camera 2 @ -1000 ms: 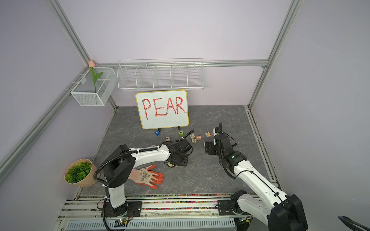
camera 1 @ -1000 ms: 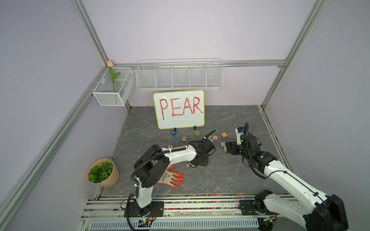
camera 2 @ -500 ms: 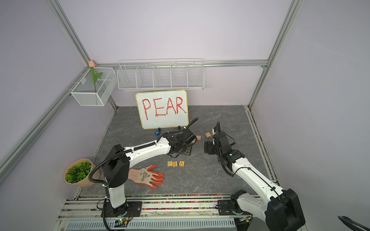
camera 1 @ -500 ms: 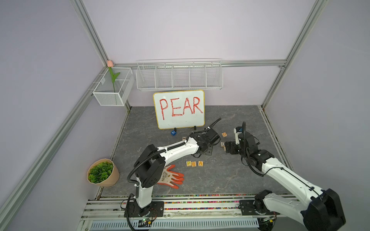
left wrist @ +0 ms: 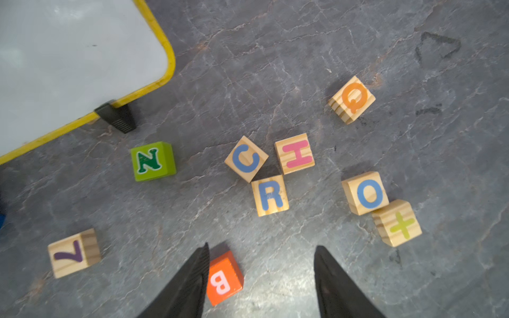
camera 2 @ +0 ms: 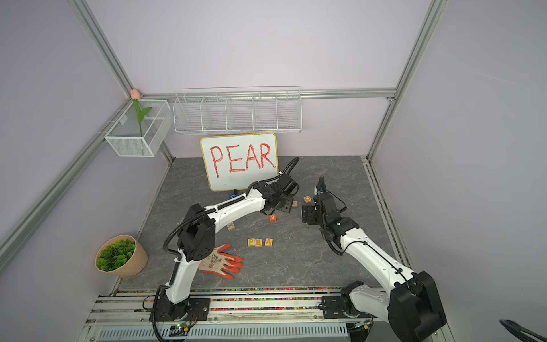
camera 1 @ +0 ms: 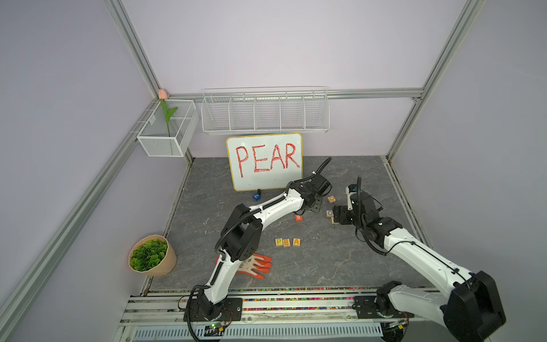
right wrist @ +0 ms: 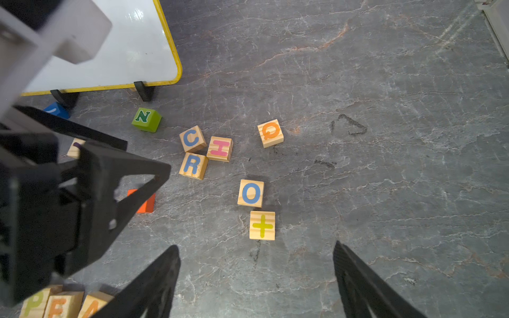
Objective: Spell the uppercase word “pear” with letter blocks
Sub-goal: Pick up the letter block from the center of the board.
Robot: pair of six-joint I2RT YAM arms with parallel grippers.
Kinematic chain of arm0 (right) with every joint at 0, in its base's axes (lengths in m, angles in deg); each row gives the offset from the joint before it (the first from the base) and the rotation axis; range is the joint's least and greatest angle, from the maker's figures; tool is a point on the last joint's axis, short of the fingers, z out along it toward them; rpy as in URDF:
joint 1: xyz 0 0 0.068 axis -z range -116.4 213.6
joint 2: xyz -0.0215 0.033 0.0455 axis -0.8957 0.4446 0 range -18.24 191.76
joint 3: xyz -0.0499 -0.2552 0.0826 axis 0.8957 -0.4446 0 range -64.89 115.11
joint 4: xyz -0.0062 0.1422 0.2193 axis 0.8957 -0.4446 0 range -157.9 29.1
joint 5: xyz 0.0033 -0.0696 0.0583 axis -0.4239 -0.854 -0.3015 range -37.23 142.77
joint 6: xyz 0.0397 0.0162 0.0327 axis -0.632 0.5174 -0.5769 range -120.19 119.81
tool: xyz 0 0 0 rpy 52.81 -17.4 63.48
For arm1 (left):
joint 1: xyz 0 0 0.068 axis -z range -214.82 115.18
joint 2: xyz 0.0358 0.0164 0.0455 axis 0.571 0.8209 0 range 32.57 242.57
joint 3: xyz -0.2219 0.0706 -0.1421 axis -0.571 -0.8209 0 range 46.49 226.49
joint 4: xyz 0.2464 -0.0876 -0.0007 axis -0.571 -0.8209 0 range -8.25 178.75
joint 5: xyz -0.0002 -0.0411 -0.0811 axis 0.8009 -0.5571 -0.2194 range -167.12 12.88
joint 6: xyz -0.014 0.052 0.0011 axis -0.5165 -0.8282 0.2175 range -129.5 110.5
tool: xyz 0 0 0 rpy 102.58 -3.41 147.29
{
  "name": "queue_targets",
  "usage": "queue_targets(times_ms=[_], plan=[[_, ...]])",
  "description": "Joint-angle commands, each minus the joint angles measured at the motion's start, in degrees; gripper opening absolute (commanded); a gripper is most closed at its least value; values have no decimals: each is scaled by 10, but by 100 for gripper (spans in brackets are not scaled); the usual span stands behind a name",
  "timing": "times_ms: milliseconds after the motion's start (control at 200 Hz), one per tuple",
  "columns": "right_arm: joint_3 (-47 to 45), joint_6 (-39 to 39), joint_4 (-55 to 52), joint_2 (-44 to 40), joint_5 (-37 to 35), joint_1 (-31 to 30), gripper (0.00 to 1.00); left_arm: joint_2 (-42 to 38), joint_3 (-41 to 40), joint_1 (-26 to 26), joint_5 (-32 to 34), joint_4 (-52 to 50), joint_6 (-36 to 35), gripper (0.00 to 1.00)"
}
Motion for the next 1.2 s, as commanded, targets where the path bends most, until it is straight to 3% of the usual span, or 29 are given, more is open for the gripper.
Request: queue_targets(times_ms=[0,420,765,940,1194], plan=[[13,10,2,-4,-12,6,89,27,32,2,-14,-19,-18,62],[6,19,-9,-27,-9,20,89,120,100,2,-8,-35,3,58],[8,16,-5,-21,-2,21,89,138,102,2,-1,-48,23,38],[3,12,-2,-29,0,22,89,100,67,5,4,-40,38,32],[-7,4,4,-45,17,22,89,5,-18,9,-16,-28,79,31]])
